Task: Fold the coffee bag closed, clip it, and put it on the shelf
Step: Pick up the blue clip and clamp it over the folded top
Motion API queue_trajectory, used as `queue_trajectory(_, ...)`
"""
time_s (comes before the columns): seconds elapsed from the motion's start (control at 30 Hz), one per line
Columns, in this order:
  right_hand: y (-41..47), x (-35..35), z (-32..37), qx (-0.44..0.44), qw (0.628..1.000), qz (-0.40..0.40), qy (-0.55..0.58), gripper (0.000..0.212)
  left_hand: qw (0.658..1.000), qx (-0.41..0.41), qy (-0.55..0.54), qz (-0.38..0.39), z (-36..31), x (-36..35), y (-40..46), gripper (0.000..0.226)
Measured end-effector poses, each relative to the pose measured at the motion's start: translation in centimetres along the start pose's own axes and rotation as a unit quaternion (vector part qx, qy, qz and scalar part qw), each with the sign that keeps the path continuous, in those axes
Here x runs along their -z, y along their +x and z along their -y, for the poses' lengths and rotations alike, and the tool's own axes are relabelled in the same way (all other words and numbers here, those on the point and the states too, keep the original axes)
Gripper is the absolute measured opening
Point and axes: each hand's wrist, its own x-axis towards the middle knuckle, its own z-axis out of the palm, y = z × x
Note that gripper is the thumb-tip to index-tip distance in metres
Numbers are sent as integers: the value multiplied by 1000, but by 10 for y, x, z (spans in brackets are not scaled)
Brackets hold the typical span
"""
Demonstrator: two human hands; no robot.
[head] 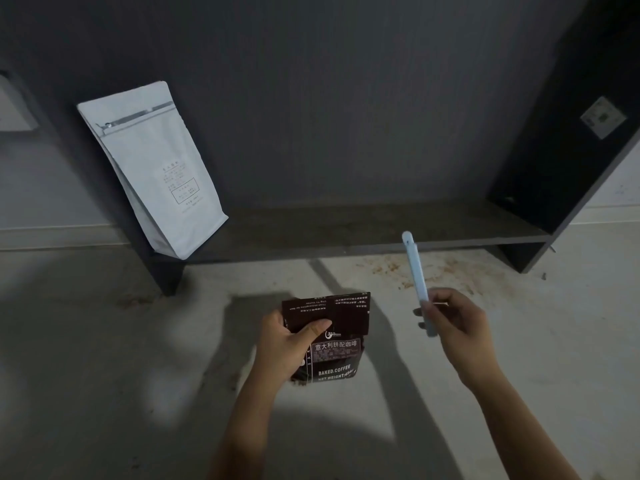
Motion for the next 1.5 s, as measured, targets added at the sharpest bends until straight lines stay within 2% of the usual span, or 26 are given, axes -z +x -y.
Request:
queue_trajectory(0.1,1,-8,23,19,997,36,64,8,1000,-1,-3,1,2,1,0,32)
queue_trajectory(0.37,0,-25,35,49,994,20,95,19,1000,-11,2,4,4,1,0,32)
queue_trajectory(0.5,-1,-30,35,73,993,59,67,25,1000,-21,10,-1,6,1,3,32)
queue_trajectory(0.73,0,-30,31,106,988,113,18,18,1000,-15,7,0,12,2,4,23)
queue_trajectory(0.93,-2,-32,25,56,981,171,75,21,1000,-17,4,16,12,3,2,26)
queue_trajectory(1.1,0,-34,22,35,980,161,110,22,999,-31,-18,9,10,2,1,20)
queue_trajectory(1.23,-4,-41,16,17,974,158,160,10,998,-26,-50,8,10,0,-2,26)
queue_trajectory(1.33,-6,-46,14,15,968,171,181,9,998,-15,-58,2,13,-2,-5,24)
queue_trajectory(1.5,-7,-55,16,8,957,215,193,7,999,-45,-16,7,10,-1,-5,16)
